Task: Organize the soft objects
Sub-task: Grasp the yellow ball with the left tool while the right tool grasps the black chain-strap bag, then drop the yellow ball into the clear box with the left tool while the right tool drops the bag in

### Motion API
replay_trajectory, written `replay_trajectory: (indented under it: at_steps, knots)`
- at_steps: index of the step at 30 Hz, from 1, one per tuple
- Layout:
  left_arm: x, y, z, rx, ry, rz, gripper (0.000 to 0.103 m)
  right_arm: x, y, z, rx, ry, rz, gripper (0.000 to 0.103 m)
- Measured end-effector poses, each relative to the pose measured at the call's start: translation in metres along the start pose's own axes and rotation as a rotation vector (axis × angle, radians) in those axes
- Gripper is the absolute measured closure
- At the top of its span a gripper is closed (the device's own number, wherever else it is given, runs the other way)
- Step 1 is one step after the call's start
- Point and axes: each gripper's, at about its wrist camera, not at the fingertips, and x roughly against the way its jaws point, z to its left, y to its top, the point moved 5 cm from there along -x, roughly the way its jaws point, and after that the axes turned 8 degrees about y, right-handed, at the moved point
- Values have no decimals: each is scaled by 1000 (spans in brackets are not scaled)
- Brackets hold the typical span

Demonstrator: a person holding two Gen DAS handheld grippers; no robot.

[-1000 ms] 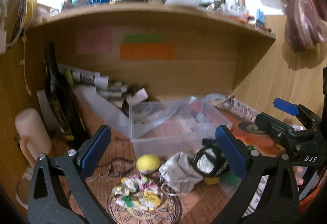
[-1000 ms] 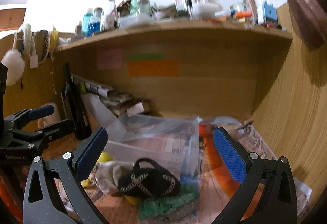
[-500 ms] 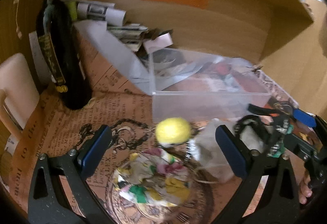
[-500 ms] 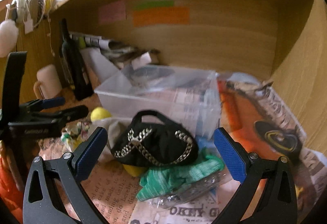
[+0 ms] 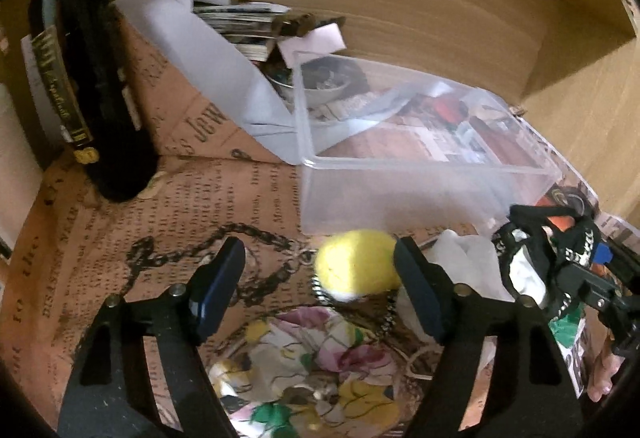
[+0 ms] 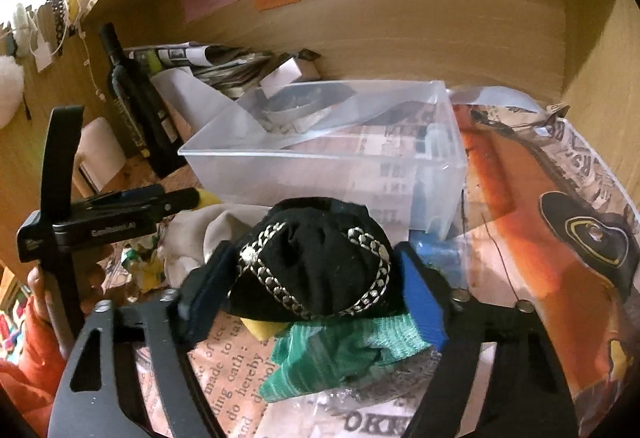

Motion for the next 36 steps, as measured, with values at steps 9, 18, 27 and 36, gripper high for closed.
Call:
replay_trajectory:
  at_steps: [9,18,27,36]
  knots:
    - [-6,-2,-16,-34,-86,31,55,2,-1,0,-12,22,-11,66]
    - [9,-1,-16,-29,-90,-2,64,24,19,2,5,19,-101,74]
    - [49,18,-1,-8,-68,-114,64,41,43,2,34,-6,-194,74]
    - [77,51,4,-14,-60,-216,64,53,79,2,85,-40,-289,74]
